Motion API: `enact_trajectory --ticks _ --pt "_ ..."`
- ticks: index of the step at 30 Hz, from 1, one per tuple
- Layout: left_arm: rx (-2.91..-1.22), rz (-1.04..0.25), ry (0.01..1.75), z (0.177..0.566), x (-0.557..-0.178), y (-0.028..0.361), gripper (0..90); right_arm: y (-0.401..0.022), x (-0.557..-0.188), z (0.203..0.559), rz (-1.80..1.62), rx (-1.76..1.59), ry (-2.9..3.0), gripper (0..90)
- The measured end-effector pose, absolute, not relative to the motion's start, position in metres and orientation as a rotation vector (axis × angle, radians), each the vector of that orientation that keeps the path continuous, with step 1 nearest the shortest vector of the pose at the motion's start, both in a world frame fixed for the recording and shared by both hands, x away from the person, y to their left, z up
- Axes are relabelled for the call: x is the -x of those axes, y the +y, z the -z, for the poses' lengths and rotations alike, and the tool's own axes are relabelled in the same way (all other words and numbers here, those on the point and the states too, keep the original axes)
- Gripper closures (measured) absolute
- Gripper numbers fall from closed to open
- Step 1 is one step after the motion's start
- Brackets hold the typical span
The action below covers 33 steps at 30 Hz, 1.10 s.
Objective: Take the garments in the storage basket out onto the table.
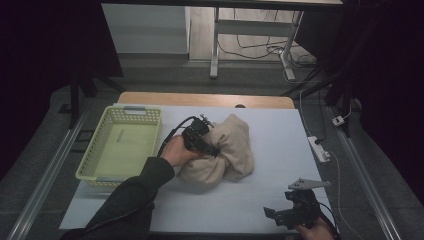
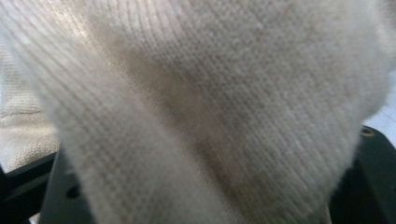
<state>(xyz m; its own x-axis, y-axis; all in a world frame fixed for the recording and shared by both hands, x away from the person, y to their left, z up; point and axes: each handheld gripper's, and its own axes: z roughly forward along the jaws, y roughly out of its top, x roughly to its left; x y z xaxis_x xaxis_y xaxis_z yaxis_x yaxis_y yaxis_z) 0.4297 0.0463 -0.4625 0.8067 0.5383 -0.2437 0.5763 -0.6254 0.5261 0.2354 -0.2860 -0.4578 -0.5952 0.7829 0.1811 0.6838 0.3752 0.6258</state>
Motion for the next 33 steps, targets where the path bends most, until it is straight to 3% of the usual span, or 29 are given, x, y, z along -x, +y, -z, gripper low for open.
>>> enact_trajectory --ticks 13,27,33 --pt "-2.443 -0.024 0.804 0.451 -0.425 0.046 22.7 -0.286 -0.235 0.458 -1.024 -1.337 2.478 0.7" --pt "-2.394 -0.059 0.767 0.444 -0.413 0.054 3.1 -0.286 -0.235 0.458 -1.021 -1.329 2.481 0.7" --pt "-2.366 -0.076 0.732 0.444 -0.408 0.059 0.0 -0.286 -0.235 0.458 -1.012 -1.331 2.485 0.7"
